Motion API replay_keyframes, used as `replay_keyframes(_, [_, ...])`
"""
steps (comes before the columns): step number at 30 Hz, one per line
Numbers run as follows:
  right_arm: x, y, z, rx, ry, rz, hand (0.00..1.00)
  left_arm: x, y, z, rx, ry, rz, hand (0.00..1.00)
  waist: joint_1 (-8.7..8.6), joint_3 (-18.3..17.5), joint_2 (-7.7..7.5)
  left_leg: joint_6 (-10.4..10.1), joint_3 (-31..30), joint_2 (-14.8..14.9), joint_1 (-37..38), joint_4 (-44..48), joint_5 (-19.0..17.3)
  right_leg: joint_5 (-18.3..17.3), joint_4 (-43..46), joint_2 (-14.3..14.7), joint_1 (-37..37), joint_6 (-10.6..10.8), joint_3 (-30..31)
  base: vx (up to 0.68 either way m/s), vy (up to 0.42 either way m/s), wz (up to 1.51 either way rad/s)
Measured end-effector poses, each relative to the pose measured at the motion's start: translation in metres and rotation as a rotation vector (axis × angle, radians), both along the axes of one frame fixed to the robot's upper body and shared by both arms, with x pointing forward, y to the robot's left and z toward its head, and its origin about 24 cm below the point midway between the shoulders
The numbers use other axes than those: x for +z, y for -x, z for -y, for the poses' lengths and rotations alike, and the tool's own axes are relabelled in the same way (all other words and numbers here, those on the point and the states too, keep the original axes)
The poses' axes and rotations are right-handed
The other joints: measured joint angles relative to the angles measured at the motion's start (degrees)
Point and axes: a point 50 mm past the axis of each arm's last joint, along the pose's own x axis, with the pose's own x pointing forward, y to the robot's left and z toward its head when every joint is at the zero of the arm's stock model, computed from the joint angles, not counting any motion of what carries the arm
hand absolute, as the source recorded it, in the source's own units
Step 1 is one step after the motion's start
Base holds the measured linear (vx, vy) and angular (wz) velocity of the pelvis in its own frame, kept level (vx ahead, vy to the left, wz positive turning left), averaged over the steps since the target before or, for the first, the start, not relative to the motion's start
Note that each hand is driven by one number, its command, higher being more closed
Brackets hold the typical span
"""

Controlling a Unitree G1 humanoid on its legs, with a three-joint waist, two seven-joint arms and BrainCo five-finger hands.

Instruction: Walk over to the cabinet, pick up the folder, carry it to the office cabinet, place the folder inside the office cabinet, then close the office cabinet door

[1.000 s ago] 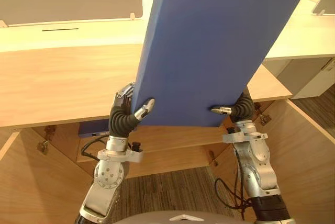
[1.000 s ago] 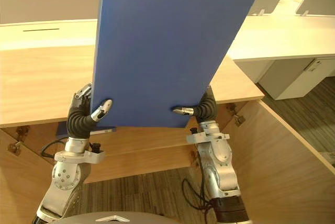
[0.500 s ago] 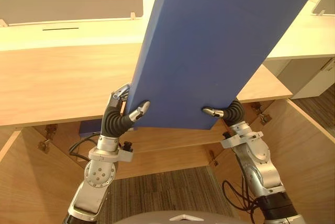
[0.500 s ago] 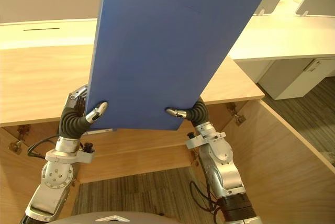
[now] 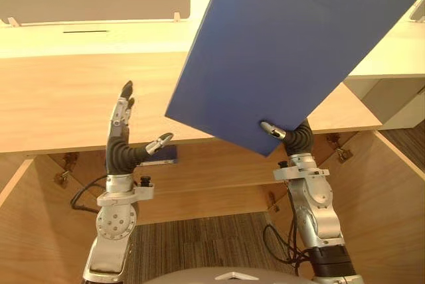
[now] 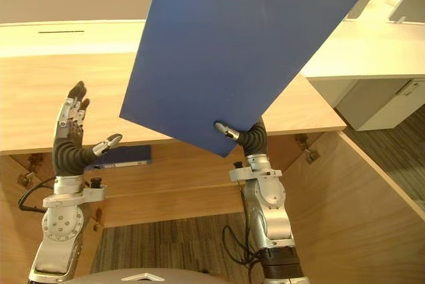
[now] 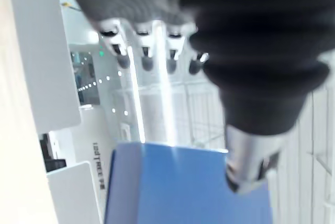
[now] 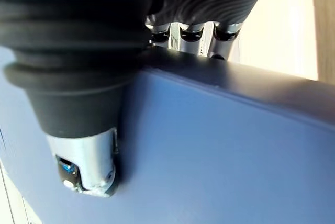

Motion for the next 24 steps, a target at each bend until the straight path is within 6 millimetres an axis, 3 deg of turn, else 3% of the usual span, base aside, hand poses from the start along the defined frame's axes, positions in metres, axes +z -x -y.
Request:
replay_keyframes(4, [0.014,0.005,-0.003,-0.044,0.019,0.07,1.0,-0.013,0.0,-0.012,0.093,0.073,-0.061,0.0,0.32,0.55,-0.2,0.04,-0.58,-0.08,0.01,-0.03,0.19,-0.03,0.19,-0.12,0.16,-0.03,-0.36,-0.03,-0.024,0.07])
replay_keyframes(8, [0.013,0.005,-0.001,-0.092,0.036,0.071,1.0,-0.027,0.004,-0.023,0.164,0.157,-0.125,0.0,0.41,0.98,-0.35,0.21,-1.46,-0.39,0.22,-0.15,0.43,-0.15,0.19,-0.5,0.74,-0.1,-0.72,-0.03,-0.022,0.13])
replay_keyframes(17, [0.009,0.008,-0.002,-0.133,0.076,0.053,1.0,-0.07,0.02,-0.053,0.341,0.257,-0.319,0.0,1.35,1.11,-0.56,0.23,-2.82,-0.69,0.46,-1.34,1.59,-0.19,0.37,-0.71,0.95,-0.1,-1.95,-0.04,-0.034,0.08])
replay_keyframes(24, [-0.005,0.015,0.001,-0.152,0.117,-0.008,1.0,-0.113,0.033,-0.059,0.397,0.262,-0.55,0.0,1.48,1.26,-0.86,0.14,-2.9,-0.76,0.43,-1.35,1.78,-0.32,0.5,-0.8,0.9,0.01,-1.97,-0.04,-0.034,0.0])
